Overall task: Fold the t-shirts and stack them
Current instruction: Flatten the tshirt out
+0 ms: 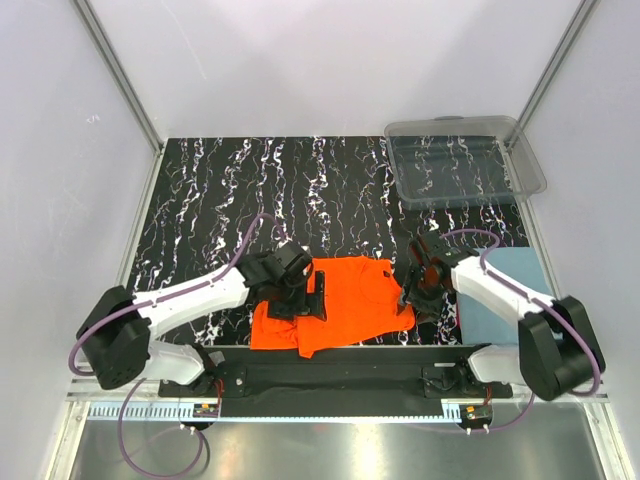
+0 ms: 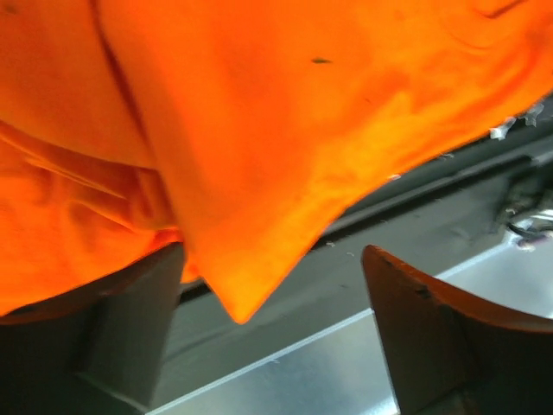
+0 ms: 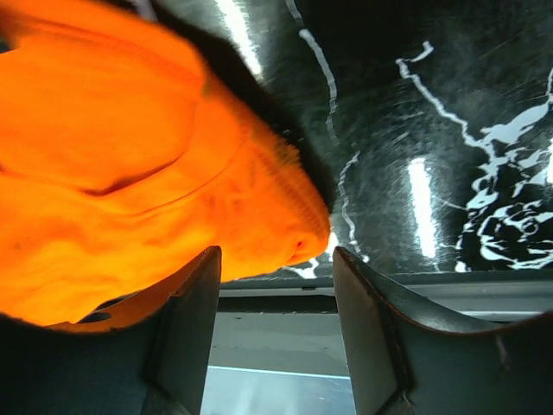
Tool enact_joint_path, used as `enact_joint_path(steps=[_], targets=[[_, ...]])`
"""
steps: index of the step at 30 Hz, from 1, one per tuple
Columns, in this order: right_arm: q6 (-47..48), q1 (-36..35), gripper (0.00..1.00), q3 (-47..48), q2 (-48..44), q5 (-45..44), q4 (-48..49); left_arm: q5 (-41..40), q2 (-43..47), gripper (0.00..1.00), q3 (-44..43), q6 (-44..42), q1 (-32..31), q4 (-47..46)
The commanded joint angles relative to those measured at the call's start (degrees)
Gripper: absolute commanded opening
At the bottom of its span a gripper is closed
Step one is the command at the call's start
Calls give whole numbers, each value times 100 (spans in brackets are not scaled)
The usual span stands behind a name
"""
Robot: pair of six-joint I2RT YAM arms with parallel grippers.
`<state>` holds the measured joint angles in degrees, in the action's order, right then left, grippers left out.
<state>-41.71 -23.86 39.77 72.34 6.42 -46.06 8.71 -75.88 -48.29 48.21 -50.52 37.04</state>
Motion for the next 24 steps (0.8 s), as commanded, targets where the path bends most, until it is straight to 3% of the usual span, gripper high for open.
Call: enact_joint_path(steps=[1,4,6,8,9,11,12,13,18,24], targets=[[137,39,61,259,394,-325,89,-458,-146,94,197,-57,7,-126],[155,39,61,295,605,-378,168,-344,-357,85,320,-136,42,-310],[155,48,60,268,676,-404,290,-247,-366,69,425,-136,60,-618],[216,39,45,286,799,-404,343,-238,-358,56,487,-119,121,-837],[286,39,30,355,834,-413,344,-169,-340,42,514,-118,235,-873],[365,39,18,452,914,-343,361,-107,-270,23,531,-249,385,-839],[479,30,10,592,931,-264,353,-124,-200,8,514,-268,533,-751],[567,30,0,707,923,-194,344,-185,-95,4,479,-294,613,-620],[726,-285,0,2003,528,272,326,-1061,1152,0,-30,-847,1227,767],[603,-821,0,4595,614,1150,-111,-2379,2252,0,-2293,-1946,2054,2675]])
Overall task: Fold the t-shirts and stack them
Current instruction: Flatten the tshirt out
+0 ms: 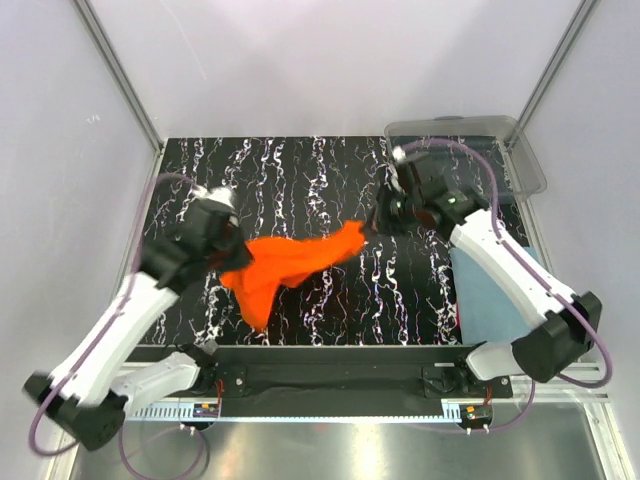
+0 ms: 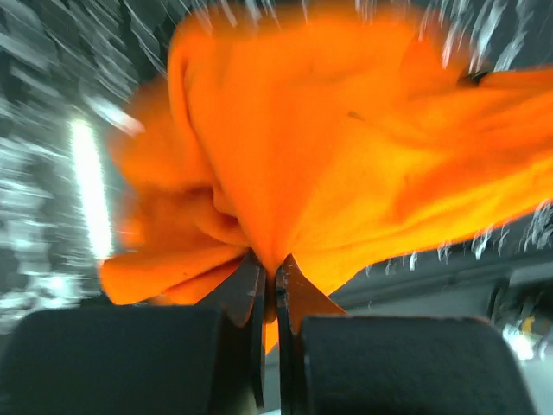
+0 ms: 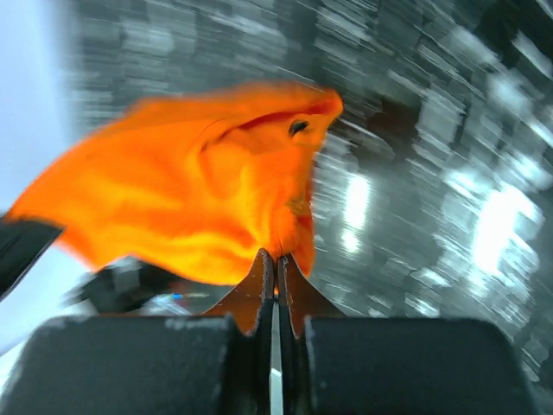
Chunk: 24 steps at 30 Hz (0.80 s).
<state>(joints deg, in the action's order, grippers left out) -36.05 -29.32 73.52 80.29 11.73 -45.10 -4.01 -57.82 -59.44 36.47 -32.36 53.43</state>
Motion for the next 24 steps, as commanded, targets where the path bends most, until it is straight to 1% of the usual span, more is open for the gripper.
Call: enact_joint_path(steps=[1,3,6,9,10,12,13,14,15,16,17,18,19,20,21,22,23,24], targets=[[11,-476,0,1496,-137,638,-297,-1267,543,0,-1445,-860,256,1177],[-120,-566,0,1954,-276,664,-507,-1392,597,0,-2085,-1167,256,1363],[-218,-584,0,1957,-627,857,-675,-1112,649,1,-2536,-1493,265,1363],[-288,-575,0,1668,-1286,919,-903,-787,781,2,-2494,-1678,265,1346],[-340,-575,0,1570,-1592,893,-956,-681,851,4,-2415,-1730,257,1337],[-550,-575,0,1290,-1806,709,-1035,-270,843,10,-2205,-1967,265,1258],[-569,-583,0,1218,-1850,656,-1053,-250,730,26,-2151,-2003,257,1266],[-543,-575,0,1166,-1816,316,-1106,-432,642,42,-2099,-1951,265,1284],[-613,-566,0,1165,-1746,-9,-1428,-660,545,61,-2054,-1837,257,1293],[-640,-540,0,1209,-1527,-273,-1588,-889,300,78,-2063,-1706,265,1328],[-588,-522,0,1235,-1421,-563,-1642,-1126,150,81,-2098,-1496,274,1398],[-596,-496,0,1201,-1324,-740,-1668,-1163,1,84,-2202,-1380,283,1450],[-648,-426,0,1157,-1132,-907,-1721,-1146,-262,89,-2221,-1275,283,1468],[-675,-286,0,1113,-1017,-961,-1739,-1076,-369,90,-2186,-1065,291,1460],[-684,-128,0,982,-894,-927,-1704,-841,-440,90,-2003,-976,283,1442],[-684,239,0,902,-631,-874,-1678,-673,-501,90,-1845,-862,283,1381],[-649,434,0,814,-498,-587,-1625,-419,-502,88,-1626,-652,291,1172],[-483,610,0,666,-358,-436,-1381,262,-467,86,-1093,-545,283,1013]])
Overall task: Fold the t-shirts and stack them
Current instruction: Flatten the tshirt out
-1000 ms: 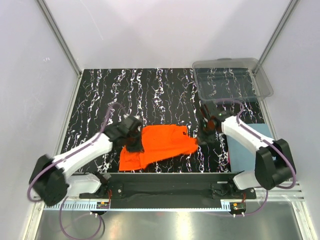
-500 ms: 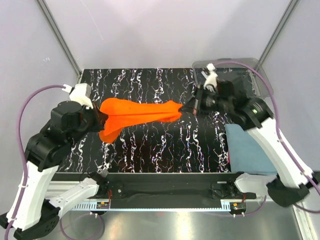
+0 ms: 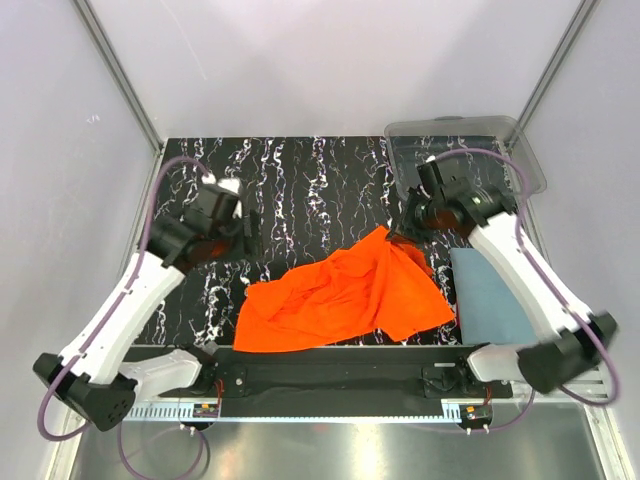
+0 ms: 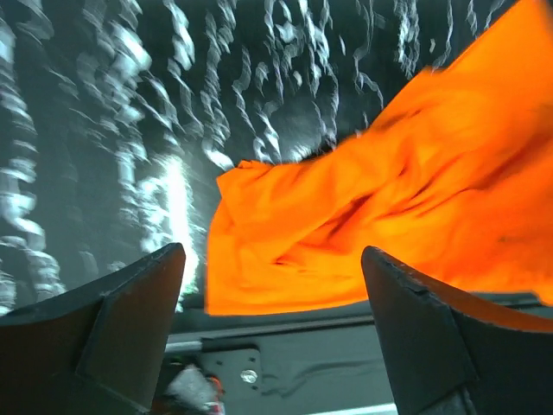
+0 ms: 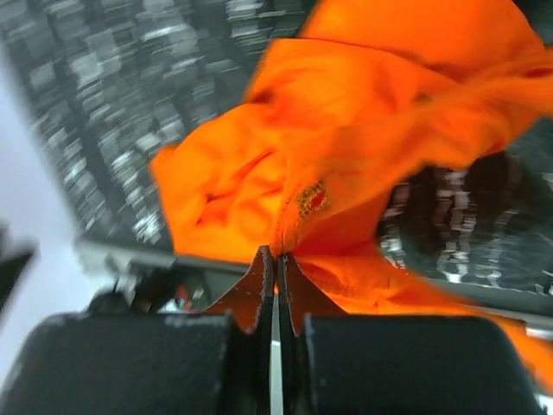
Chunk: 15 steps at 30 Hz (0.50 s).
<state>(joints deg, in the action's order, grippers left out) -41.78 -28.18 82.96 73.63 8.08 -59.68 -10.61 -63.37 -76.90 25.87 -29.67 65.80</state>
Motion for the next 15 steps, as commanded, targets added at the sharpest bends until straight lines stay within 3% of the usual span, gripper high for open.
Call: enact_joint_path(steps=[1,4,7,9,10,13,15], targets=[[161,803,0,-341,563,18,210,1251,262,84,964,646,23,-417],[530,1007,0,-246,1151,-95,536,2009,955,82,2343,1410,-21,-1225],[890,1043,2,53,1742,-236,580,1993,1721,82,3487,2359,-21,-1667],[1100,1052,16,159,1988,-157,537,1940,2003,82,3978,2870,-21,-1623],[1154,1052,36,133,1998,-166,519,1897,2257,82,4068,3028,-21,-1562],[1304,1052,47,-95,1771,-490,396,1563,2609,70,4254,3626,-13,-1044],[1330,1052,47,-402,1394,-570,387,1387,2541,70,4271,3697,-21,-710]])
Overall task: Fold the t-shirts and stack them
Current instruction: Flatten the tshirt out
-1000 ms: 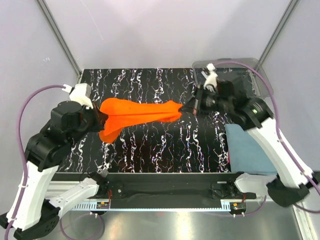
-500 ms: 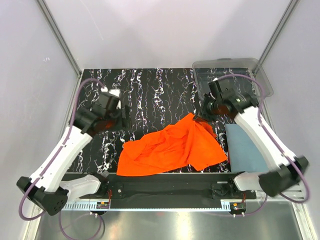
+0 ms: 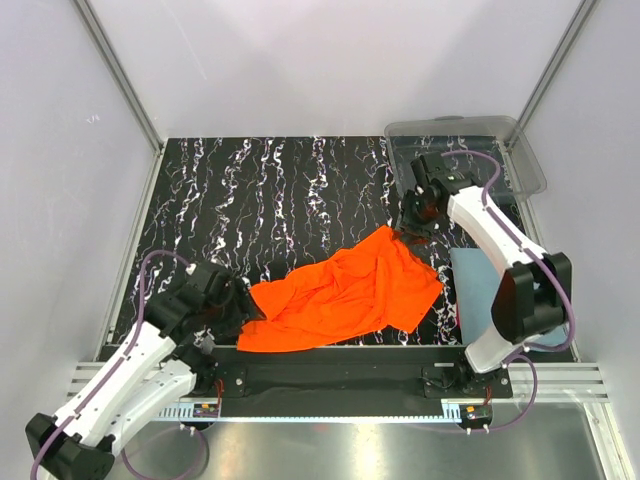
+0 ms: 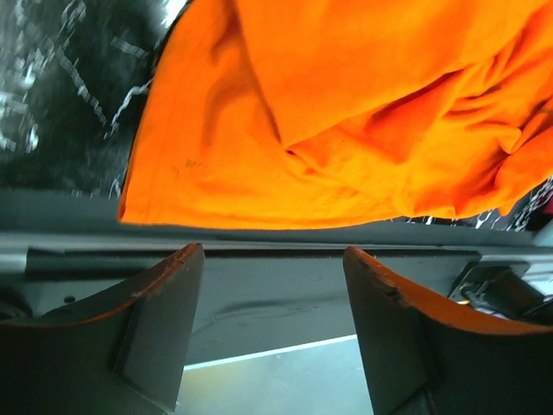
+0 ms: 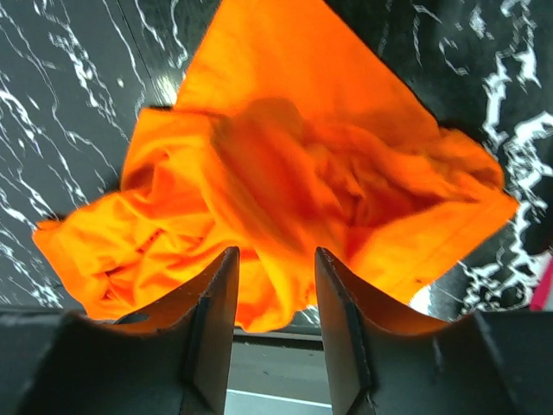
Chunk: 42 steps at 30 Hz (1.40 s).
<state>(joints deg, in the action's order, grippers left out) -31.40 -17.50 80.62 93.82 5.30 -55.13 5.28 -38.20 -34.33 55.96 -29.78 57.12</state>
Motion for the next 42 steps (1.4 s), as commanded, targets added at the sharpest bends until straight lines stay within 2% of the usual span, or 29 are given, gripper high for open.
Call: enact_joint_path(steps=[1,3,8,13,17,20,21,22,24,27,29,32,36,38,42], targets=[[275,-17,47,-282,-750,-241,-85,-237,-47,73,22,679,-10,228],[222,-26,48,-651,-1100,-135,-120,-290,-292,73,127,749,-1,168],[12,-26,47,-1565,-1761,128,-85,-38,-785,58,462,714,-1,-1439],[-314,-26,49,-2181,-2245,269,-59,429,-1918,68,567,793,165,-2562],[-577,-17,50,-2646,-2263,445,142,773,-2937,70,489,434,954,-3136],[-648,-17,50,-2657,-2219,603,310,1052,-3755,69,287,144,1577,-3619],[-648,-17,50,-2622,-2141,621,319,1080,-4157,68,190,38,1728,-3690],[-631,-17,50,-2526,-2079,552,319,1037,-4335,67,-98,-224,2017,-3595],[-587,-17,50,-2429,-1930,455,293,871,-4608,67,-407,-498,2195,-3384],[-578,-17,50,-2332,-1789,288,275,545,-4383,68,-856,-928,2257,-2936],[-543,-8,50,-2279,-1718,244,275,378,-4118,72,-996,-1087,2249,-2541],[-481,-8,50,-2235,-1613,243,284,142,-3346,77,-857,-1140,2240,-2057],[-437,-8,50,-2270,-1674,243,284,-754,-1948,72,-444,-1062,2240,-1346],[-455,0,49,-2340,-1718,252,284,-1071,-1780,72,-199,-965,2249,-958],[-543,1,49,-2411,-1823,165,284,-1143,-1849,72,67,-491,2257,-940]])
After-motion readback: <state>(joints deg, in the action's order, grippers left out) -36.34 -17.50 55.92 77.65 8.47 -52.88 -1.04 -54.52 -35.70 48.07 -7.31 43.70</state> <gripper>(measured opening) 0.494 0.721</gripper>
